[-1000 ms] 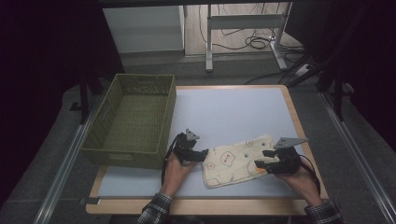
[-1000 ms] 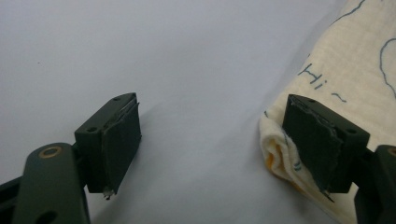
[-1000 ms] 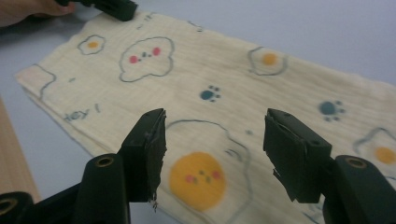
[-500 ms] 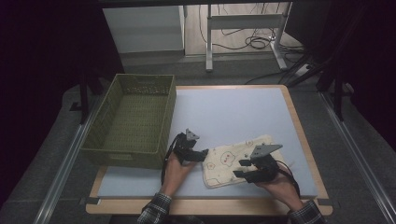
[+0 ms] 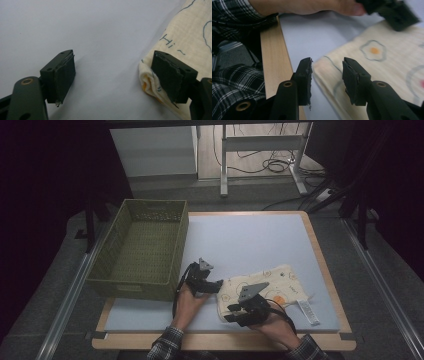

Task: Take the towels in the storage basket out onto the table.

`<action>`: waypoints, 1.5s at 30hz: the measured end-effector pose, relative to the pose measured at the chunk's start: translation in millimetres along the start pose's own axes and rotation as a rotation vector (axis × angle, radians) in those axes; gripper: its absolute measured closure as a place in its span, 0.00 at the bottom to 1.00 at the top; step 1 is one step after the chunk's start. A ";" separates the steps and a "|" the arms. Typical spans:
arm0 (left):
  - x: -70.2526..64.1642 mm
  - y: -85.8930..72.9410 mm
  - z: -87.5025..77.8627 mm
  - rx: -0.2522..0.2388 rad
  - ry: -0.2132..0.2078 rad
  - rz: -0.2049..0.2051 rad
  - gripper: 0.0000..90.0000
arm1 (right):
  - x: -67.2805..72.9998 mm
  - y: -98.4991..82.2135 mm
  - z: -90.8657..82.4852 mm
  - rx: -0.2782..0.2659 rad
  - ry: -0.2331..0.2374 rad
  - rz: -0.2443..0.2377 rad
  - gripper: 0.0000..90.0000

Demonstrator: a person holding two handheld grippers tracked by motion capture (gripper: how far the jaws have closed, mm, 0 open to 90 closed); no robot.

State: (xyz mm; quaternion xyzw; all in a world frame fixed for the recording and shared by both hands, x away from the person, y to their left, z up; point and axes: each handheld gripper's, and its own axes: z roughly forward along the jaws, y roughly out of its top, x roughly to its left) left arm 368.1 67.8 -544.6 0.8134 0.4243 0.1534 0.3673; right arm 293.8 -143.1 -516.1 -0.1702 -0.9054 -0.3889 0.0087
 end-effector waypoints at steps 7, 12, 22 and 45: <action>-0.1 -0.1 0.0 0.000 0.001 -0.001 0.22 | 10.3 0.7 19.8 0.034 -0.027 -0.046 0.65; -0.7 -0.1 -0.4 -0.001 0.002 -0.001 0.24 | 15.4 -3.2 20.3 0.018 -0.114 -0.100 0.82; -6.8 -2.2 -5.0 -0.024 -0.091 0.042 0.71 | 11.0 -4.0 18.2 0.007 -0.108 -0.046 0.94; -23.0 39.4 -16.5 -0.120 -0.145 0.138 0.96 | -0.5 -7.7 -37.2 -0.126 -0.141 0.013 0.94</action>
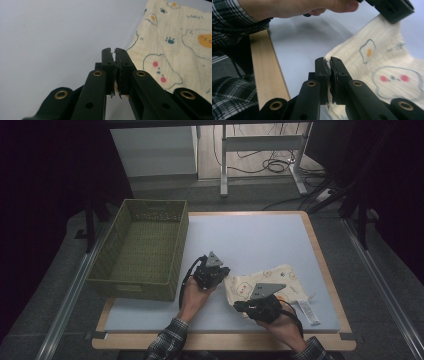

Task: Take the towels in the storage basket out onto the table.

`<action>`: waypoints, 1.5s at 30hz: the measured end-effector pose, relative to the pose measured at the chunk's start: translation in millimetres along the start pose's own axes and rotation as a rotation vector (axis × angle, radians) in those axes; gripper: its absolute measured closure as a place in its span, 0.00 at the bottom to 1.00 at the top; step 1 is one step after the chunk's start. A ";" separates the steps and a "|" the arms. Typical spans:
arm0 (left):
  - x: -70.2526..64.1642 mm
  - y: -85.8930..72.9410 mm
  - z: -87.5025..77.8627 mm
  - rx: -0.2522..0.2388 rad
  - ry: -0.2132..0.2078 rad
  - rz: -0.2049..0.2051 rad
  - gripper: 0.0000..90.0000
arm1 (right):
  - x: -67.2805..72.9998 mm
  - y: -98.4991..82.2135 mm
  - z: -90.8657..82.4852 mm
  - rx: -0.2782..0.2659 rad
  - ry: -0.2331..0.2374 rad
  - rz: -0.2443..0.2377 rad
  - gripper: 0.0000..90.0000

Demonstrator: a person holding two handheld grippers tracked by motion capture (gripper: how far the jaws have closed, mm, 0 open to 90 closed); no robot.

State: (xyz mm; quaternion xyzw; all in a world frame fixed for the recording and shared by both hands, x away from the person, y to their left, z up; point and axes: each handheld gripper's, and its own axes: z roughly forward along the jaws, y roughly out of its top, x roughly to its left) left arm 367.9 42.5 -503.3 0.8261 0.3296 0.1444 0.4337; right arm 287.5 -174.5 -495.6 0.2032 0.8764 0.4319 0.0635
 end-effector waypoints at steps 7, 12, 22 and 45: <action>-6.9 16.0 14.2 -0.017 -0.031 0.030 0.96 | -10.9 -8.6 -19.7 -0.021 -0.042 0.032 0.94; -15.2 29.0 26.8 -0.024 -0.047 0.065 0.96 | -18.2 -16.4 -34.9 -0.030 -0.075 0.056 0.94; -28.0 45.0 62.3 -0.028 -0.099 0.111 0.96 | -38.6 -41.0 -60.5 -0.038 -0.137 0.118 0.94; -52.5 87.3 111.4 -0.035 -0.146 0.146 0.95 | -69.9 -67.1 -104.4 -0.027 -0.262 0.174 0.94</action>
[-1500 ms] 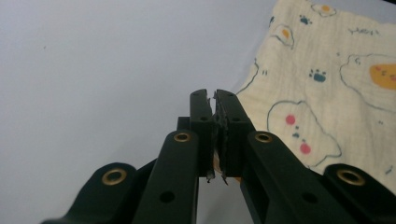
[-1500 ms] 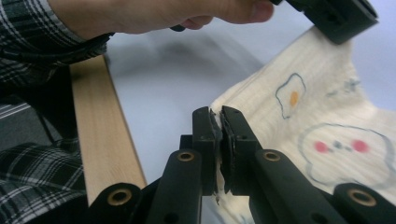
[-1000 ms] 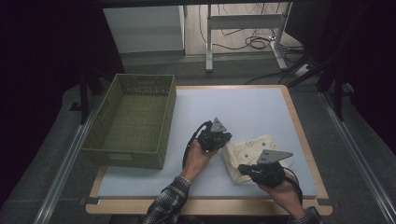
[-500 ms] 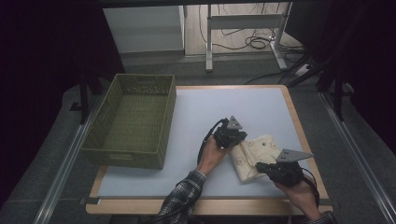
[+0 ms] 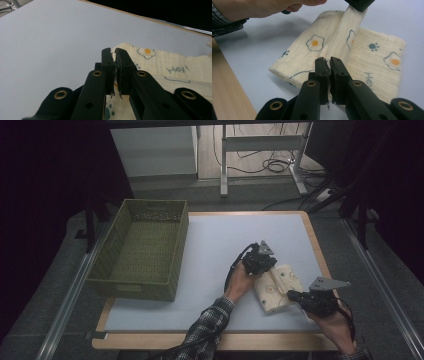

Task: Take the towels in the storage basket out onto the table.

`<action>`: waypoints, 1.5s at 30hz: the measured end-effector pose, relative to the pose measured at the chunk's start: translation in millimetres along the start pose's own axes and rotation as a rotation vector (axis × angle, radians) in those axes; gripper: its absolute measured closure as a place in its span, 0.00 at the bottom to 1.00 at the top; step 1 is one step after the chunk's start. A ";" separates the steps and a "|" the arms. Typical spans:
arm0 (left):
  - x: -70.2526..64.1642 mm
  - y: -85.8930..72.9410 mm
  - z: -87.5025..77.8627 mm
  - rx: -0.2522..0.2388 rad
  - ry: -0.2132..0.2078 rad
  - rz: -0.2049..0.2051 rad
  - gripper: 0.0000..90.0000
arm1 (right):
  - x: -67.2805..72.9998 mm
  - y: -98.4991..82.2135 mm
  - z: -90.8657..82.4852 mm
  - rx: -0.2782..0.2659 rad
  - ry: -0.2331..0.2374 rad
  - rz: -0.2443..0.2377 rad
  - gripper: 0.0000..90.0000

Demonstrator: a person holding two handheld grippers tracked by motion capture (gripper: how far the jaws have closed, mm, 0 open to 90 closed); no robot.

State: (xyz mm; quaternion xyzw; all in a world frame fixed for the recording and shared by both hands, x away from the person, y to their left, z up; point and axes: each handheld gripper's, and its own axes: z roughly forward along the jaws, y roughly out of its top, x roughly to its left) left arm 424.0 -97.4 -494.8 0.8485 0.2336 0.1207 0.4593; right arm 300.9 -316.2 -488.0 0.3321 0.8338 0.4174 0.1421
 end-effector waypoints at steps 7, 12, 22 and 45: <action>-0.8 5.9 14.2 0.018 0.001 0.004 0.95 | -9.7 -3.6 -2.0 0.010 -0.028 0.008 0.94; -1.9 7.0 24.1 0.024 0.002 0.006 0.95 | -16.7 -7.6 -2.5 0.020 -0.045 0.017 0.94; 0.7 4.6 29.7 0.036 0.026 -0.016 0.62 | -24.3 -16.9 3.1 0.047 -0.054 0.041 0.92; 12.4 -22.3 -27.7 0.014 0.051 -0.059 0.32 | -44.3 -3.7 -17.6 0.026 -0.186 0.049 0.70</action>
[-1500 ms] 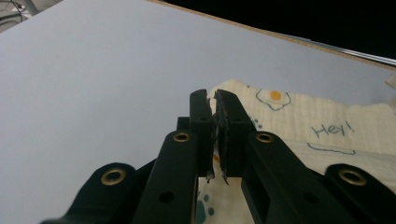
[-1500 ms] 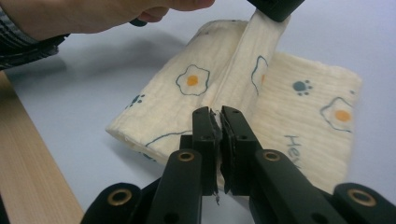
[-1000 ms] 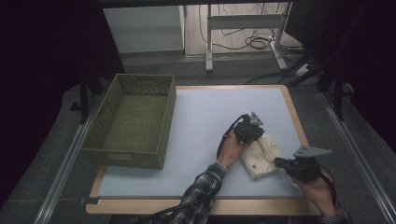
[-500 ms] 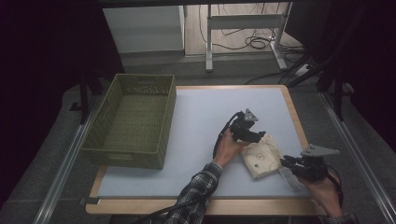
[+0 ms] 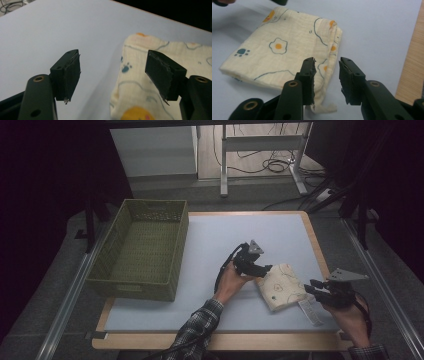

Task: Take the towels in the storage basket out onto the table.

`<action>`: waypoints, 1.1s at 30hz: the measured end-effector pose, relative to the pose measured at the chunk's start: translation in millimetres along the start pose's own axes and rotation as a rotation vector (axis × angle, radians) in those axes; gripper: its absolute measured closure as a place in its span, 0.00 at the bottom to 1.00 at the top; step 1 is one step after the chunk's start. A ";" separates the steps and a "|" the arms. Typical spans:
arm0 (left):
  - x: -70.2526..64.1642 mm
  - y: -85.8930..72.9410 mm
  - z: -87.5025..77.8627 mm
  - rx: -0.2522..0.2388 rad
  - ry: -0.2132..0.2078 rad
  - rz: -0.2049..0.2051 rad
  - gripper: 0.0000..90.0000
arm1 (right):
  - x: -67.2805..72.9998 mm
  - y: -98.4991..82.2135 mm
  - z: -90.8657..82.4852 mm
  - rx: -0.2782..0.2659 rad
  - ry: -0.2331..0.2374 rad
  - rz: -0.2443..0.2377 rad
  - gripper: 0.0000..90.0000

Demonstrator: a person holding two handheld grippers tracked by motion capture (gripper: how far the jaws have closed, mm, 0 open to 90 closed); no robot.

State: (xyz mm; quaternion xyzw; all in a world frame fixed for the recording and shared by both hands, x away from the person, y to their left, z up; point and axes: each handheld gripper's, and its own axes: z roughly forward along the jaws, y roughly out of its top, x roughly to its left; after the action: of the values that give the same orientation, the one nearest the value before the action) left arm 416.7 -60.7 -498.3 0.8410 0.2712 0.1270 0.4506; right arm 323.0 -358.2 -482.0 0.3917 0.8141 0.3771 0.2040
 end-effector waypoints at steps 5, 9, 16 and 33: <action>3.3 -16.8 -8.5 0.035 -0.012 -0.025 0.38 | 1.2 -3.2 12.6 0.027 -0.007 0.005 0.64; 7.3 -27.0 -4.9 0.046 -0.035 -0.075 0.44 | 0.8 -11.1 18.5 0.045 0.003 0.032 0.58; 7.8 -33.7 12.7 0.108 -0.031 -0.090 0.46 | 0.2 -22.0 28.6 0.092 0.018 0.045 0.51; 9.1 -37.2 13.5 0.102 -0.166 -0.212 0.93 | 1.1 -19.9 30.2 0.120 0.122 0.133 0.92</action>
State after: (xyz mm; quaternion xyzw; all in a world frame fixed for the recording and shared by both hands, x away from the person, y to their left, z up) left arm 417.6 -48.2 -536.9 0.8370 0.3264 -0.0050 0.4392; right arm 331.6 -351.7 -516.5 0.4327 0.8183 0.3636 0.1047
